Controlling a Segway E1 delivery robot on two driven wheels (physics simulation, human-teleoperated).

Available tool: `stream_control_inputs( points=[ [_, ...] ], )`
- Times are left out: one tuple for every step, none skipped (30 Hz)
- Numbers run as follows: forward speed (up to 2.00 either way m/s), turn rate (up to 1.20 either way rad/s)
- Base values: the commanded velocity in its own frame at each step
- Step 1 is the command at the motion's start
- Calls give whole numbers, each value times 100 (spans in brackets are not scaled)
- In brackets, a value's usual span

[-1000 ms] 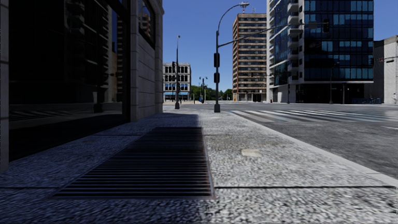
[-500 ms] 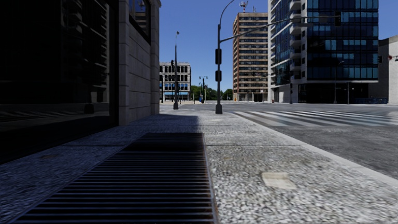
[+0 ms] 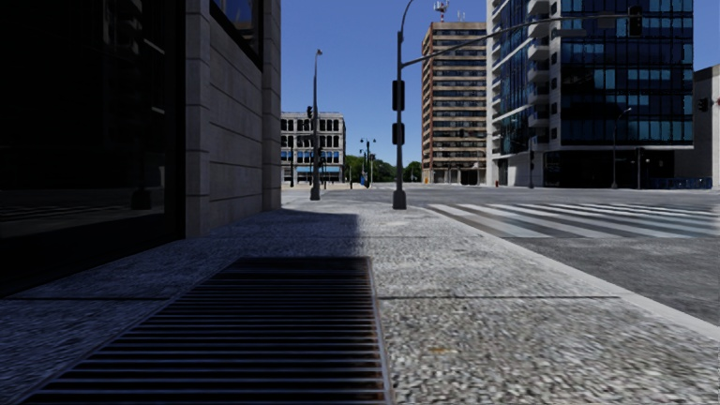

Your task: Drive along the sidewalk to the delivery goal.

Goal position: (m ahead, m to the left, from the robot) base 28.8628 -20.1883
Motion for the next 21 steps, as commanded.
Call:
stream_control_inputs(
  points=[
    [200, 0],
    [200, 0],
    [200, 0],
    [200, 0],
    [200, 0],
    [200, 0],
    [200, 0],
    [200, 0],
    [200, 0],
    [200, 0],
    [200, 0],
    [200, 0],
    [200, 0],
    [200, 0],
    [200, 0],
    [200, 0],
    [200, 0],
    [200, 0],
    [200, 0],
    [200, 0],
    [200, 0]
  ],
)
